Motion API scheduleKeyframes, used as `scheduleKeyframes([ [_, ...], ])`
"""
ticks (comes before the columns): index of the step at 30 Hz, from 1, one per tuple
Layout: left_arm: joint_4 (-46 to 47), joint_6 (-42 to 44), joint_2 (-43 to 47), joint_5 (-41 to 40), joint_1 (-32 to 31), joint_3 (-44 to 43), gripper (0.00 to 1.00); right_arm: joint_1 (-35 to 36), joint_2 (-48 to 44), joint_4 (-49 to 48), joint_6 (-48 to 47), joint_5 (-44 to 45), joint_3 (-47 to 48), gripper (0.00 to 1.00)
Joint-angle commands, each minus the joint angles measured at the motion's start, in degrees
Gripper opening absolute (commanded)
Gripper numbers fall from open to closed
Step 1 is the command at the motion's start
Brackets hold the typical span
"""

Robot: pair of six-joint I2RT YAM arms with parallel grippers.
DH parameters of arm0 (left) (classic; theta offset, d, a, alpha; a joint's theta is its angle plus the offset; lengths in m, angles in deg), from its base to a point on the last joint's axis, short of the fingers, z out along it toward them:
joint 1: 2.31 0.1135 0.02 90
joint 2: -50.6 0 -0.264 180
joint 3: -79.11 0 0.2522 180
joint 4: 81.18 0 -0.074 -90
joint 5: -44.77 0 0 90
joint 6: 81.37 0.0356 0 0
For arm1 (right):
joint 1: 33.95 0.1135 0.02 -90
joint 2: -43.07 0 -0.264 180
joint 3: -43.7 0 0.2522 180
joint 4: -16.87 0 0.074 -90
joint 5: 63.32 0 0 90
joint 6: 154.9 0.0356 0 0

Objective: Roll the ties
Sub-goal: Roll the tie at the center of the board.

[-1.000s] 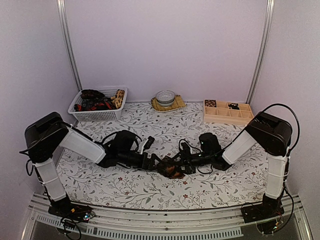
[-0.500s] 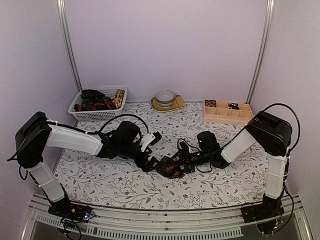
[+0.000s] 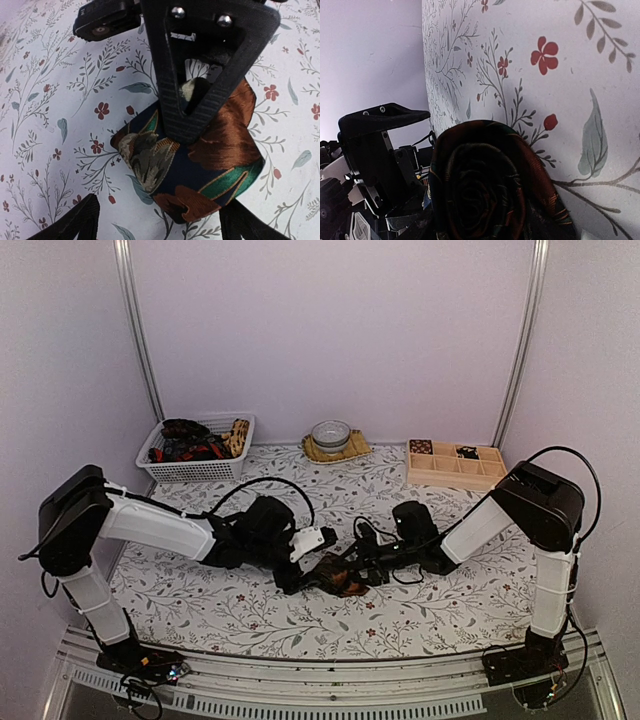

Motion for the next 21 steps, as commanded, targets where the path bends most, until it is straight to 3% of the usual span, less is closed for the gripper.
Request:
scheduleKeyframes([
  [1,4.3,2.9,-1.9,-3.8,-1.7,1.1,0.8,0.0,-0.6,5.1,-1.3,0.3,0.1,0.54],
  [6,6.9,2.9,-2.7,-3.6,-3.0,1.7,0.68,0.0,-0.7,5.9,-1.6,0.2,0.8,0.54],
  [10,7.9,2.3,-3.7,-5.0,-4.8,1.5,0.37,0.1,-0.5,6.5,-2.2,-0.1,1.2,0.54],
  [13,8.9,1.3,-4.0,-6.3,-6.0,1.6,0.34,0.1,-0.4,6.9,-2.5,-0.2,1.6,0.55],
  [16,9.5,0.1,-4.2,-8.5,-7.2,1.5,0.2,0.1,-0.5,7.0,-2.5,-0.5,1.8,0.56],
  [21,8.5,-2.8,-5.1,-15.3,-8.9,0.2,0.2,0.2,-1.1,7.5,-2.5,-1.1,2.3,0.57],
])
